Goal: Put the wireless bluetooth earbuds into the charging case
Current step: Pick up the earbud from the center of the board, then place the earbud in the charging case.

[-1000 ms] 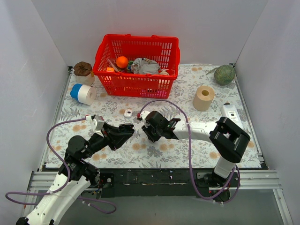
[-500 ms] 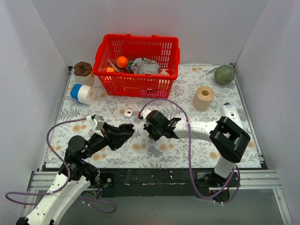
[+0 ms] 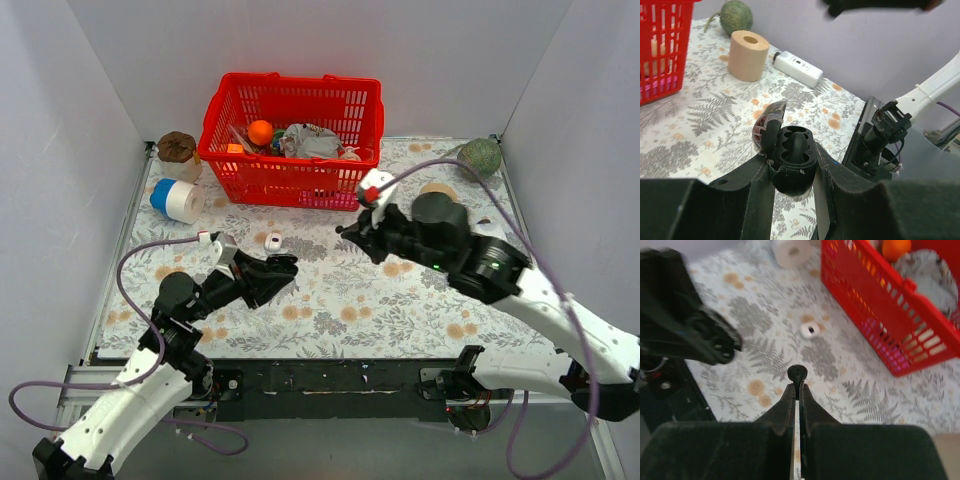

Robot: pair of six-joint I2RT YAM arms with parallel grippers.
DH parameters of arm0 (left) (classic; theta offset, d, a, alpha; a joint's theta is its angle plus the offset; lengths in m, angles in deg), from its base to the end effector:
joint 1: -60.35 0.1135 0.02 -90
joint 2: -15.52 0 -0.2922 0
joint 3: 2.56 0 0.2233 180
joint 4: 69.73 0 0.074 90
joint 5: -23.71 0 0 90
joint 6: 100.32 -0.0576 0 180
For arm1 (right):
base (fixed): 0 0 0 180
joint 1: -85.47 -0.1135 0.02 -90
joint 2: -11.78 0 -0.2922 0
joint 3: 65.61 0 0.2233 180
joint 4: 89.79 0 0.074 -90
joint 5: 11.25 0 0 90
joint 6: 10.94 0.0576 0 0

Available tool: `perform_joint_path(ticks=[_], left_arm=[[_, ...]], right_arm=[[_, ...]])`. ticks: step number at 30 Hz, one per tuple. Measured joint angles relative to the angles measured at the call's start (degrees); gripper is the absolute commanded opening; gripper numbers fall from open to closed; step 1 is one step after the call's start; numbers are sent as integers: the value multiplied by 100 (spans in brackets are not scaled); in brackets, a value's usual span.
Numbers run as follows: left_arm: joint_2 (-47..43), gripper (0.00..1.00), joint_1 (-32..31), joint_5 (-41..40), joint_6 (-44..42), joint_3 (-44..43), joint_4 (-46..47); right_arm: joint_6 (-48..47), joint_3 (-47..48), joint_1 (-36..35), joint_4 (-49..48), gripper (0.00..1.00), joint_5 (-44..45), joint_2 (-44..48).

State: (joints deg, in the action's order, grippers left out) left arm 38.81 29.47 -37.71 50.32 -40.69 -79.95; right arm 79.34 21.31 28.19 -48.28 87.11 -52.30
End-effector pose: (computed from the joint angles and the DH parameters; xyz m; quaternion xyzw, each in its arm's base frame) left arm 0.0645 -0.0707 0.2963 0.0066 0.6816 -0.6271 0.3770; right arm 0.1271 0.1824 0.4211 -0.3493 0.7324 0.2281 0.5382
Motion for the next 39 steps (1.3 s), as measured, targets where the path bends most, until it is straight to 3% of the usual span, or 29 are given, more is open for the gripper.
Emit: perform_joint_path(ticks=[6,14,22,39], left_arm=[[1158,0,0,953,0,-13,1523],[2588,0,0,2612,457,-455,2771],[2649,0,0,3224,522,-713,2896],[2643,0,0,3453,435,-732,2577]], right_arm=[[-579,977,-448,745,1,-1311,879],[-673,573,-809,1335,1,-1711,791],[-811,557,-990,1414,1,-1615,479],[-970,625,-1032,1016,1,-1720,-81]])
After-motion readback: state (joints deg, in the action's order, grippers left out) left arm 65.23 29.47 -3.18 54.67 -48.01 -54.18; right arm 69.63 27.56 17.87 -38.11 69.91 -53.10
